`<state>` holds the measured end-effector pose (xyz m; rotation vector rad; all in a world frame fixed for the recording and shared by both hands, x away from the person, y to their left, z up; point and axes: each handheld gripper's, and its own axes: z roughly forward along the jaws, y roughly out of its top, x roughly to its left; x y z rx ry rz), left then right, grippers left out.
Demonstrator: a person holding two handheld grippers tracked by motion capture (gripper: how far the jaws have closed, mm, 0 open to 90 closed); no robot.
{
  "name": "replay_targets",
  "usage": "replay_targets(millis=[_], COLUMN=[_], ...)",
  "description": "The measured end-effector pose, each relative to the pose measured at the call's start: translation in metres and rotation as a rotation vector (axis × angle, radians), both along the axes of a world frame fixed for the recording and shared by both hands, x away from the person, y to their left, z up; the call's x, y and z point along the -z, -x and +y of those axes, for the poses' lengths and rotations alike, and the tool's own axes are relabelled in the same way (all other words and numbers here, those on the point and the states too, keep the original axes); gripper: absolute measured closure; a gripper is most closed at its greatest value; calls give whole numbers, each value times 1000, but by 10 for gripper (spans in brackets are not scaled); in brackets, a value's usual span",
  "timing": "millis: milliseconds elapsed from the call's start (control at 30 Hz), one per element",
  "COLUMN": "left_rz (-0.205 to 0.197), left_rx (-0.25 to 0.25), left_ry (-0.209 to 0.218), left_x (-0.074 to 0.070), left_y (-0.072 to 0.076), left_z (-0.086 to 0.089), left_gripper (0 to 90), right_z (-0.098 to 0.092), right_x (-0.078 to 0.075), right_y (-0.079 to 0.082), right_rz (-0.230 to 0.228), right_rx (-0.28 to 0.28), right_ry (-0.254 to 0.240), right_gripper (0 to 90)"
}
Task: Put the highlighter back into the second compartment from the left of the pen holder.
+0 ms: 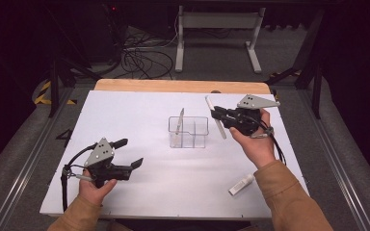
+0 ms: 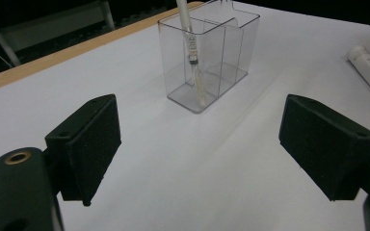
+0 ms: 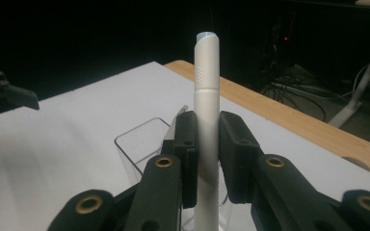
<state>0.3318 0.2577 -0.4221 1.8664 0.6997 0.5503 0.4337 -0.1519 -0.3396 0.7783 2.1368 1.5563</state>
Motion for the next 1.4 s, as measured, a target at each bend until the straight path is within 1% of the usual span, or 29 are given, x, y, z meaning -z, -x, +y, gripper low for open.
replay_targets(millis=[100, 133, 200, 233, 300, 533, 767, 833, 867, 1000, 1133, 1167, 1333, 1400], left_rz=[0, 0, 1, 1, -1, -1, -2, -2, -2, -1, -1, -1, 1, -1], left_rx=[-1, -1, -2, -2, -1, -2, -2, -2, -2, -2, -2, -2, 0, -1], left_ry=[0, 0, 0, 1, 0, 0, 1, 1, 1, 1, 2, 2, 5, 4], left_x=[0, 0, 0, 0, 0, 0, 0, 0, 0, 0, 0, 0, 0, 0], left_y=[0, 0, 0, 0, 0, 0, 0, 0, 0, 0, 0, 0, 0, 0], left_z=[0, 0, 0, 0, 0, 1, 1, 1, 1, 1, 1, 1, 1, 1], left_gripper=[153, 153, 153, 153, 153, 153, 153, 153, 153, 153, 153, 153, 153, 153], right_z=[2, 3, 4, 5, 6, 14, 20, 23, 23, 28, 31, 33, 39, 40], right_x=[0, 1, 1, 2, 3, 8, 13, 15, 15, 19, 21, 22, 27, 27], right_y=[-1, -1, -2, -2, -3, -7, -12, -14, -14, -18, -19, -21, -24, -24], right_rz=[-2, -10, -10, -12, -16, -13, -12, -12, -12, -33, -39, -39, -43, -51], right_rx=[-10, -15, -20, -24, -30, -58, -63, -64, -64, -58, -55, -55, -54, -56], right_ry=[-33, -41, -50, -65, -71, -154, -184, -207, -207, -229, -246, -259, -267, -263], right_gripper=[788, 788, 788, 788, 788, 788, 788, 788, 788, 788, 788, 788, 788, 788])
